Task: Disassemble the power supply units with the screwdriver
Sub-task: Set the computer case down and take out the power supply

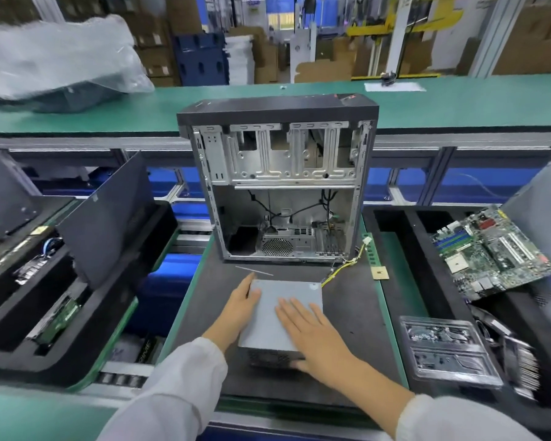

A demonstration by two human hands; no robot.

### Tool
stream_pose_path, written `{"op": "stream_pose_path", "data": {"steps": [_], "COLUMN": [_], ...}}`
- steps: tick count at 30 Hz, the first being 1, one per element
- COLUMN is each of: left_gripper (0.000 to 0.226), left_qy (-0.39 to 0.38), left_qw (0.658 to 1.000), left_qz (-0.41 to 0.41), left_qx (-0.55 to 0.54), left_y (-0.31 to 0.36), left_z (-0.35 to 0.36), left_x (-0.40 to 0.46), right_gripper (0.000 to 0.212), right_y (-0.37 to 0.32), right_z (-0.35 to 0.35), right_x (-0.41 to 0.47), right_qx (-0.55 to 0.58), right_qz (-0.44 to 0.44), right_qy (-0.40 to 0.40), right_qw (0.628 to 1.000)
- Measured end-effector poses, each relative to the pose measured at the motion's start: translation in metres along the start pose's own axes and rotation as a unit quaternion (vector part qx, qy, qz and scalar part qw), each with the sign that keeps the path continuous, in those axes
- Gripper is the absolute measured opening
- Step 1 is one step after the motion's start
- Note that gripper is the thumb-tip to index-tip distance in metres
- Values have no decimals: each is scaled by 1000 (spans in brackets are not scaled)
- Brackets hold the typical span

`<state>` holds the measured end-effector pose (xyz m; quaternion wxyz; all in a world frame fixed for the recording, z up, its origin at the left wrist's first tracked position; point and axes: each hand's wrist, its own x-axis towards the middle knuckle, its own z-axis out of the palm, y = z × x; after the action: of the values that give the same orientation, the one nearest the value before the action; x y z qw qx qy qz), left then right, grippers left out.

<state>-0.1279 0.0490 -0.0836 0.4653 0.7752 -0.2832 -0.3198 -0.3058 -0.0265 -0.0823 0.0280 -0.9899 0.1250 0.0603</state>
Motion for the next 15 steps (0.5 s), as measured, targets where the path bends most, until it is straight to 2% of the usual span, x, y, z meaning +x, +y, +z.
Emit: {"op": "stream_pose_path", "data": {"steps": [2,5,8,11,15], "left_gripper": [48,53,59,58,32], "left_qy": [15,-6,-16,14,14], "left_qw": [1000,999,996,997,995], "left_qz": [8,-7,-7,26,44], "left_qx": [-4,33,85,78,90], "left_y": [5,11,14,21,35], "left_z": [2,6,5,2,-28], "left_x": [2,8,7,-4,-24], "right_gripper": [102,103,98,71,39], "right_y": [9,15,14,2,-19], "right_z": [-3,-6,-11,-29,-60], "right_x": [4,8,15,33,63], "right_qx": [-12,-24,12,69,74], "right_qz": [3,5,0,2,-12], "right_qy": [-7,-24,-54,-31,49], "right_qw": [1000,999,998,997,996]}}
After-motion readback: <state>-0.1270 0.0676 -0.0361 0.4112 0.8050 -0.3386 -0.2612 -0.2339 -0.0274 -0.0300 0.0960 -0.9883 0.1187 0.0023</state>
